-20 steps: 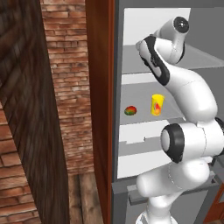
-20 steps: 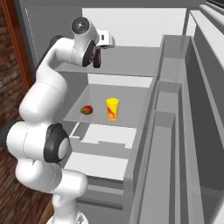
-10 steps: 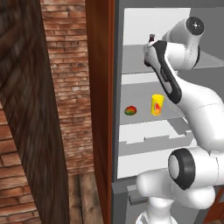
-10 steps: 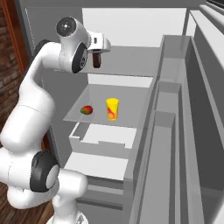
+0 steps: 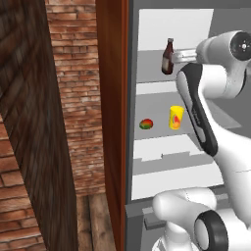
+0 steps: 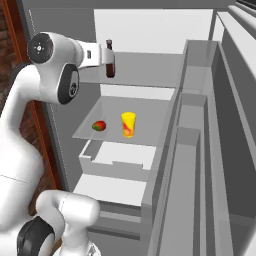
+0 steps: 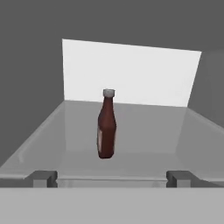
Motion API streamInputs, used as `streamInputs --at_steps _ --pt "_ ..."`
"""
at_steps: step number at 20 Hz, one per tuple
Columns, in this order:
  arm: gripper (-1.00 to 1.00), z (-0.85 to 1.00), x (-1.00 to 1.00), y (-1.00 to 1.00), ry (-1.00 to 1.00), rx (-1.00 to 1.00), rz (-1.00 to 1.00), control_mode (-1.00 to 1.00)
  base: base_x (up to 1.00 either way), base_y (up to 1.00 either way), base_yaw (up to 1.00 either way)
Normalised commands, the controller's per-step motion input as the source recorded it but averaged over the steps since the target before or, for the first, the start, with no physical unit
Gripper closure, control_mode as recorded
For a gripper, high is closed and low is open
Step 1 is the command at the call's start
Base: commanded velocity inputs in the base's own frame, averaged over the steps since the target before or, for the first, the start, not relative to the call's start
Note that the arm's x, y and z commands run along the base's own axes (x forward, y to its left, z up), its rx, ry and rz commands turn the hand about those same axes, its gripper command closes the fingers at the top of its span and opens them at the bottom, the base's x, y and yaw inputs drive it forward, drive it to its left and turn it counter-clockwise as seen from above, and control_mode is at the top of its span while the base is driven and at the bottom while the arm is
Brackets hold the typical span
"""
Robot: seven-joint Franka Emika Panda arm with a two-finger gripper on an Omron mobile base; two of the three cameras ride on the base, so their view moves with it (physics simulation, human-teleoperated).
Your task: Place the ketchup and mustard from the counter to the top shelf of the fridge. If the existing items in the fridge are on the top shelf, move them to other shelves.
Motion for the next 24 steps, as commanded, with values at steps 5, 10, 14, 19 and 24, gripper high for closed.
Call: streamInputs --at_steps 5,10,14,19,24 --pt "-1.00 0.01 -1.00 0.14 -0.01 0.00 0.00 -1.00 0.00 0.00 0.00" --pt "-1.00 -0.15 -1.00 0.09 0.09 0.01 0.00 -1.00 0.00 0.00 0.00" --pt "-1.00 -0.34 -1.00 0.05 0.20 0.00 0.00 -1.00 0.00 0.00 0.00" --pt "-1.00 -0.38 -1.00 0.07 0.27 0.03 0.00 -1.00 0.00 0.00 0.00" --pt "-1.00 -0.11 -0.77 0.02 0.05 0.07 0.00 -1.00 0.00 0.00 0.00"
